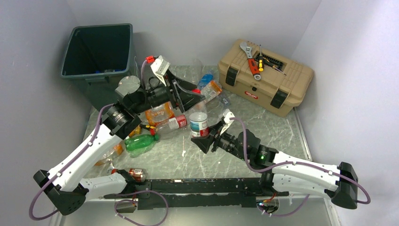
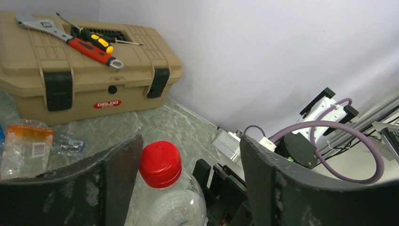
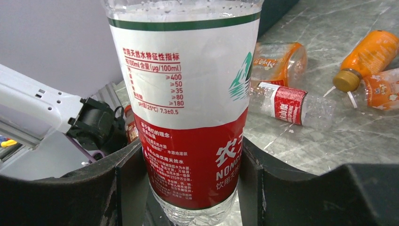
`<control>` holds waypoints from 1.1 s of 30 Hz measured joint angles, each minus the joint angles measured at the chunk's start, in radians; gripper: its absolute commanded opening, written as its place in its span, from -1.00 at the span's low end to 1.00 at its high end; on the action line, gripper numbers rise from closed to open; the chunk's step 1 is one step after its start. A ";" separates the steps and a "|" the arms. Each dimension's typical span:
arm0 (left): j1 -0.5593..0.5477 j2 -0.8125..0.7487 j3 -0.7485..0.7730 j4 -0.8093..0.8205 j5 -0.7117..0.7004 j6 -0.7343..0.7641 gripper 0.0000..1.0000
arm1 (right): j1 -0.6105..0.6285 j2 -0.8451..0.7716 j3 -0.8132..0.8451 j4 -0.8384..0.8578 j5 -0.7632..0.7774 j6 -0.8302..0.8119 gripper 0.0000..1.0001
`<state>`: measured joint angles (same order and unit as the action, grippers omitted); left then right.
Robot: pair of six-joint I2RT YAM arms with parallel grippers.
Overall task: Put the plastic bottles in the bin
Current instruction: Pick up the plastic bottle at the center of the board.
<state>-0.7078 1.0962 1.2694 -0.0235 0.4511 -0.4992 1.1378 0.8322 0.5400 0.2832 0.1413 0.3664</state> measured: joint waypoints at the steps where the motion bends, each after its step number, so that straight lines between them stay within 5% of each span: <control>1: 0.000 0.001 0.003 -0.009 -0.002 0.004 0.67 | 0.000 0.000 0.000 -0.002 0.000 0.000 -0.25; 11: -0.002 0.021 0.004 -0.144 -0.075 0.011 0.60 | 0.002 -0.002 0.000 0.018 -0.002 -0.024 -0.32; 25: -0.004 0.021 0.004 -0.150 -0.056 0.006 -0.72 | 0.003 0.000 0.000 0.014 0.010 -0.043 -0.30; 27: -0.004 0.022 0.004 -0.146 -0.052 0.006 -0.97 | 0.003 0.000 0.000 0.015 0.011 -0.045 -0.03; 29: -0.004 0.024 0.004 -0.143 -0.047 0.007 -1.00 | 0.003 0.000 0.000 0.014 0.013 -0.045 0.47; 33: -0.004 0.028 0.005 -0.142 -0.045 0.015 -1.00 | 0.003 -0.001 0.000 0.006 0.015 -0.038 0.98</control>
<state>-0.7120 1.1244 1.2747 -0.1658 0.4057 -0.4843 1.1408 0.8310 0.5404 0.2890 0.1562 0.3283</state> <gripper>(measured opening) 0.424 0.854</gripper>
